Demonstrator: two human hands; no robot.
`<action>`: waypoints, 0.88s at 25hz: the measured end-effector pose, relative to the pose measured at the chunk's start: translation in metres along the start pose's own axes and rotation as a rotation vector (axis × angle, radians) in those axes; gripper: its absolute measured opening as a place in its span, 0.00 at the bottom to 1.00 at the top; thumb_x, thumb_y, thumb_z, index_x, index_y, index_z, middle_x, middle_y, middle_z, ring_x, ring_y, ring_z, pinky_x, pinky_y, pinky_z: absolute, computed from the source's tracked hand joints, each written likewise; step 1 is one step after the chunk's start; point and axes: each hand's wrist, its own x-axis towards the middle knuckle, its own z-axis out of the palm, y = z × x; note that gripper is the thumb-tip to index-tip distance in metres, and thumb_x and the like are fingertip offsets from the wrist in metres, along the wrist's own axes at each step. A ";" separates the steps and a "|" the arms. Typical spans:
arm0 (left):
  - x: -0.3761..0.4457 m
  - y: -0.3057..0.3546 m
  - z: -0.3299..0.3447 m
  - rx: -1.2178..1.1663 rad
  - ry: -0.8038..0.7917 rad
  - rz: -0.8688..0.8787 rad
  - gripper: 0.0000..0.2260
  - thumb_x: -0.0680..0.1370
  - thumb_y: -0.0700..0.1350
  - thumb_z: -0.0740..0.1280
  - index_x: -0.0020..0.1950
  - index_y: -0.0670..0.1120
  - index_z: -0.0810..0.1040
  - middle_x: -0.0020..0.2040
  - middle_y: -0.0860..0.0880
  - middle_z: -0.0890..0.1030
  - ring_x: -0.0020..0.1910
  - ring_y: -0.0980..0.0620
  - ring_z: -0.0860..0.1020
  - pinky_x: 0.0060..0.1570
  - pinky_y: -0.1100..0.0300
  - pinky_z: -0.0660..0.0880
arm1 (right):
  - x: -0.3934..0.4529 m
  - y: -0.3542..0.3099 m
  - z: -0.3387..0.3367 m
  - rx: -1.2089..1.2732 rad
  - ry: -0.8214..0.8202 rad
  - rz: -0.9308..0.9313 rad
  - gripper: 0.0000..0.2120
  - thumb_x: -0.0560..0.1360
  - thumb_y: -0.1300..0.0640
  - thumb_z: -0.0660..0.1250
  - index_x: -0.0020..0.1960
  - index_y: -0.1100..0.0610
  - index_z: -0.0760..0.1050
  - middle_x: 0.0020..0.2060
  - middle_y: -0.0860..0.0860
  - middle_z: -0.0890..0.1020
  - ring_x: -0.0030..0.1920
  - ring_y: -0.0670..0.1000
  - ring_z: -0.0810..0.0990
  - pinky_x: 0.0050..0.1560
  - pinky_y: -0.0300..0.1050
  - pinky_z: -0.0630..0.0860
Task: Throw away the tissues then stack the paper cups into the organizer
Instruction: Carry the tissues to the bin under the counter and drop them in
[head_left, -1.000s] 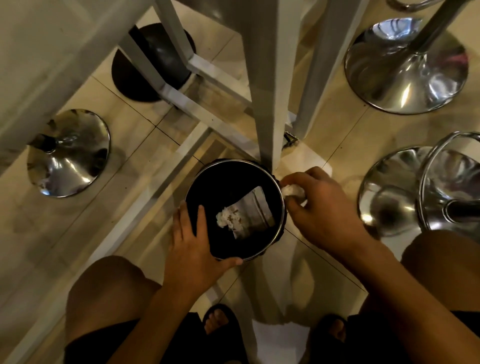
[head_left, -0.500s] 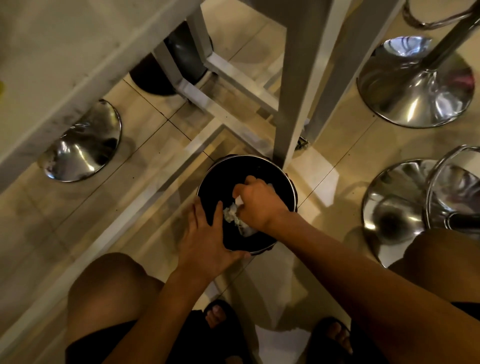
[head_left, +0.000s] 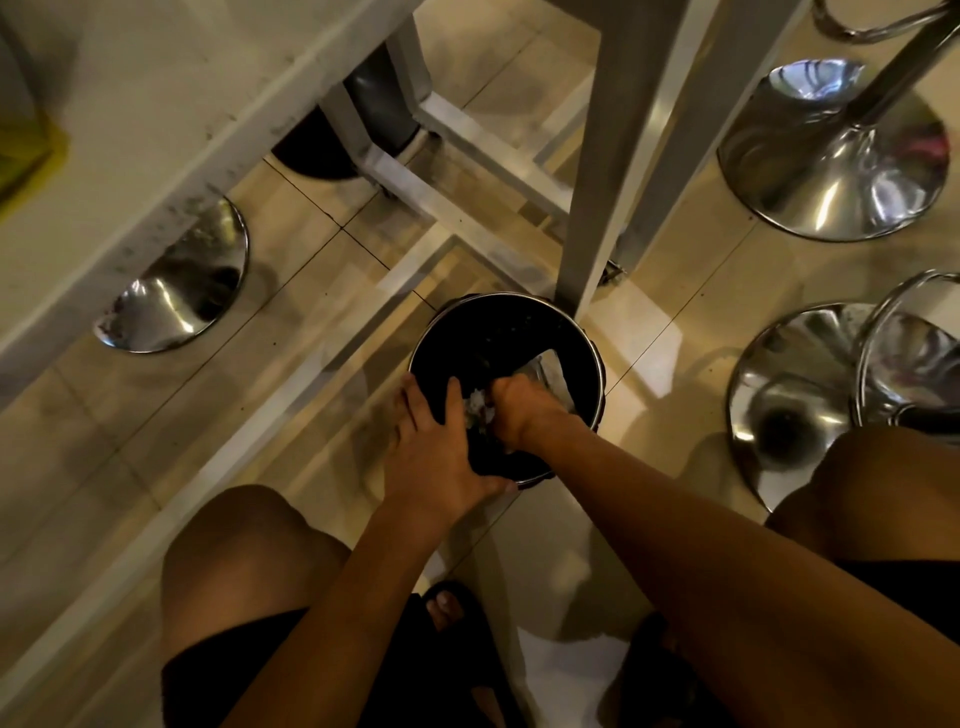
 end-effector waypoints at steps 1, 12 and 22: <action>0.000 0.000 -0.001 -0.003 -0.007 -0.001 0.63 0.60 0.72 0.74 0.79 0.54 0.37 0.80 0.35 0.39 0.78 0.33 0.43 0.73 0.37 0.57 | -0.006 0.001 -0.003 -0.015 0.012 -0.017 0.17 0.77 0.56 0.68 0.65 0.57 0.76 0.57 0.57 0.82 0.56 0.57 0.81 0.60 0.52 0.77; -0.001 0.000 -0.007 0.023 -0.016 0.003 0.64 0.57 0.75 0.73 0.81 0.52 0.42 0.79 0.34 0.41 0.78 0.31 0.46 0.72 0.37 0.59 | -0.127 0.074 -0.010 0.379 0.617 0.219 0.28 0.76 0.47 0.67 0.74 0.51 0.65 0.65 0.57 0.76 0.65 0.59 0.72 0.57 0.54 0.75; -0.110 0.051 -0.048 0.189 -0.247 0.069 0.49 0.71 0.62 0.73 0.81 0.47 0.49 0.81 0.37 0.45 0.78 0.35 0.49 0.69 0.41 0.64 | -0.260 0.052 -0.007 0.438 0.305 0.462 0.30 0.77 0.47 0.65 0.76 0.56 0.62 0.67 0.61 0.73 0.66 0.62 0.70 0.61 0.58 0.74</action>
